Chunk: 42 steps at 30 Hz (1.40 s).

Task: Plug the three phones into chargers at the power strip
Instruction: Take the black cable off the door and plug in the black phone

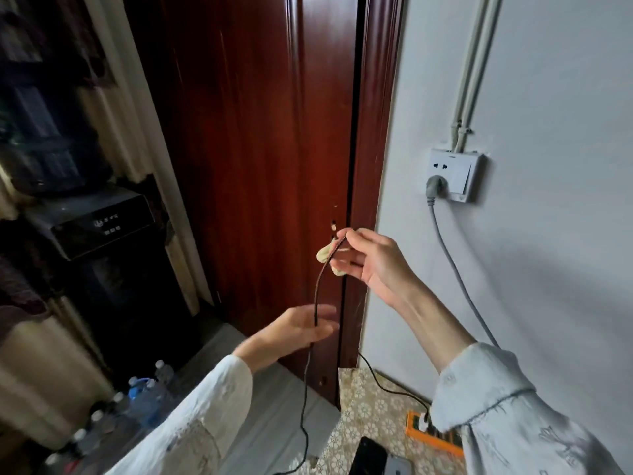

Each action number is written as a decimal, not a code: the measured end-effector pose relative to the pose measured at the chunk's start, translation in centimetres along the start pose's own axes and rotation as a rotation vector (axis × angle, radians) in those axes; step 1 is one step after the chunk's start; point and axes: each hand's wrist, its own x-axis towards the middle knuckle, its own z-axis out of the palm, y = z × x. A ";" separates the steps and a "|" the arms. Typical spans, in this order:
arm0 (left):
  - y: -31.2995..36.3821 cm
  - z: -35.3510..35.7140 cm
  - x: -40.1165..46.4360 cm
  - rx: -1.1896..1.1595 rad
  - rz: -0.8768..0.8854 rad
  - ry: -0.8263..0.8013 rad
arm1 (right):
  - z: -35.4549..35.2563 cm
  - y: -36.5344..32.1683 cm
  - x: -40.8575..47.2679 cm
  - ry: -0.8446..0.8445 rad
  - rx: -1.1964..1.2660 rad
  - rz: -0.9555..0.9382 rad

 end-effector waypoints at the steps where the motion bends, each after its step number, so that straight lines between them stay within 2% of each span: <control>1: -0.4 0.7 0.0 0.041 0.024 0.022 | 0.1 -0.6 0.3 0.010 0.065 -0.005; 3: -0.6 1.2 0.2 0.050 0.060 0.099 | 0.3 -1.8 0.7 0.035 0.129 -0.017; 7: 1.3 -0.3 0.2 -0.074 0.110 0.203 | -0.4 -2.6 0.9 0.074 0.168 -0.033; 12: 5.3 -2.4 0.6 -0.295 0.227 0.273 | -1.3 1.8 -0.7 0.073 -0.034 0.159; 16: 8.3 -3.4 1.2 -0.371 0.279 0.262 | -1.2 5.2 -2.3 -0.087 -0.184 0.247; 19: 9.8 -4.0 1.8 -0.441 0.299 0.250 | -0.9 6.2 -3.2 -0.243 -0.328 0.259; 21: 10.5 -4.4 2.0 -0.482 0.316 0.246 | -0.8 6.3 -3.6 -0.284 -0.498 0.246; 23: 10.9 -4.7 2.2 -0.521 0.339 0.265 | -1.0 6.4 -3.6 -0.252 -0.630 0.185; 25: 10.8 -4.8 2.2 -0.535 0.353 0.299 | -1.3 6.0 -3.4 -0.174 -0.640 0.112; 27: 10.0 -4.8 2.0 -0.458 0.319 0.307 | -1.6 5.0 -3.0 -0.094 -0.550 0.060; 29: 8.8 -4.2 1.7 -0.216 0.230 0.370 | -1.9 3.4 -2.5 -0.038 -0.500 -0.005; 31: 7.4 -3.5 1.6 0.116 0.224 0.598 | -2.0 1.6 -1.8 -0.010 -0.580 -0.069; 33: 6.5 -3.0 1.3 0.359 0.358 0.799 | -1.9 -0.1 -1.3 -0.031 -0.720 -0.114; 34: 6.2 -2.9 1.2 0.459 0.453 0.797 | -1.8 -0.7 -1.2 -0.057 -0.771 -0.130; 36: 5.9 -2.9 1.5 0.633 0.547 0.611 | -1.4 -1.8 -1.1 -0.113 -0.800 -0.158; 38: 6.0 -2.8 1.7 0.658 0.530 0.471 | -1.1 -2.5 -1.0 -0.152 -0.730 -0.154; 42: 6.3 -3.1 1.8 0.459 0.563 0.608 | -1.7 -1.9 -1.1 -0.155 -0.667 -0.157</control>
